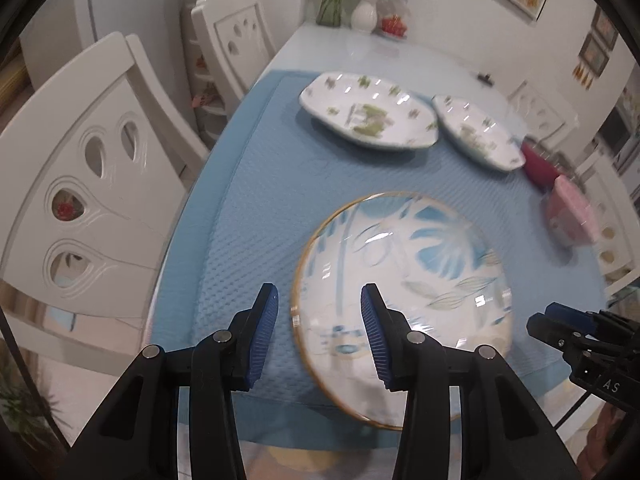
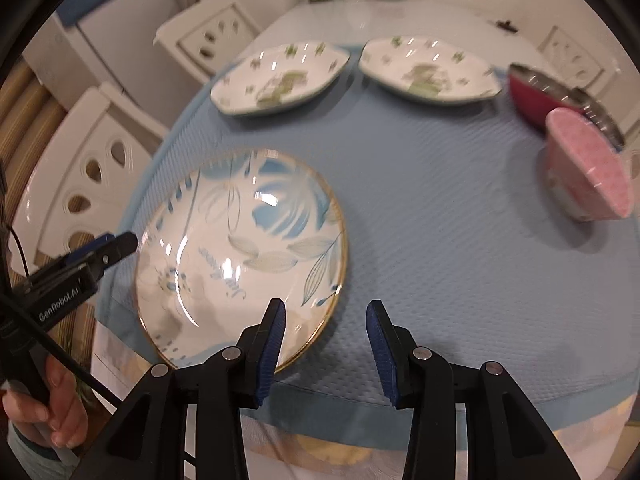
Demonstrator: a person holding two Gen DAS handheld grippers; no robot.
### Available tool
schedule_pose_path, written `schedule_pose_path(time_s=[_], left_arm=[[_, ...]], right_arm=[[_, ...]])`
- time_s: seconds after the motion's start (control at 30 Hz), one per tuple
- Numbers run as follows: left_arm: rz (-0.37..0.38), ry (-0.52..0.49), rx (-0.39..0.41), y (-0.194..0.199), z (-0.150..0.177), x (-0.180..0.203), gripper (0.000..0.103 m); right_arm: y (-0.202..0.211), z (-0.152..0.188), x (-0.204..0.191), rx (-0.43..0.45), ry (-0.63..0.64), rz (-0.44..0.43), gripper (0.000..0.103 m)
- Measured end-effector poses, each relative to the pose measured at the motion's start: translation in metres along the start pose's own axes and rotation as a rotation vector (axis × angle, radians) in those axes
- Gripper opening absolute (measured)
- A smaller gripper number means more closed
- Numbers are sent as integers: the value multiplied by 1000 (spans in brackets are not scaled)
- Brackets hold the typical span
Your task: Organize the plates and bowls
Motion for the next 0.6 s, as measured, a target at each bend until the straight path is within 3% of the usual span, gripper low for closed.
schedule_pose_path(time_s=[0.23, 0.43, 0.57, 0.6], left_arm=[[42, -56, 77, 43, 1, 46, 40], [75, -88, 104, 82, 21, 88, 41], [97, -86, 117, 107, 39, 110, 52], [101, -85, 114, 111, 44, 113, 59]], right_arm=[[48, -2, 11, 92, -13, 33, 41], [86, 16, 24, 134, -41, 40, 45], [114, 33, 34, 169, -59, 54, 53], [122, 38, 36, 181, -64, 58, 54]])
Point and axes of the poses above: each gripper's, at about its wrist camera, not at the fingertips, and y roughly against the way its jaws point, x to its right, z to its underside, the point moved 10 cm from there along -y, roughly the way its jaws point, and after that the axes turned 8 degrees about y, right-handed, at the moved point
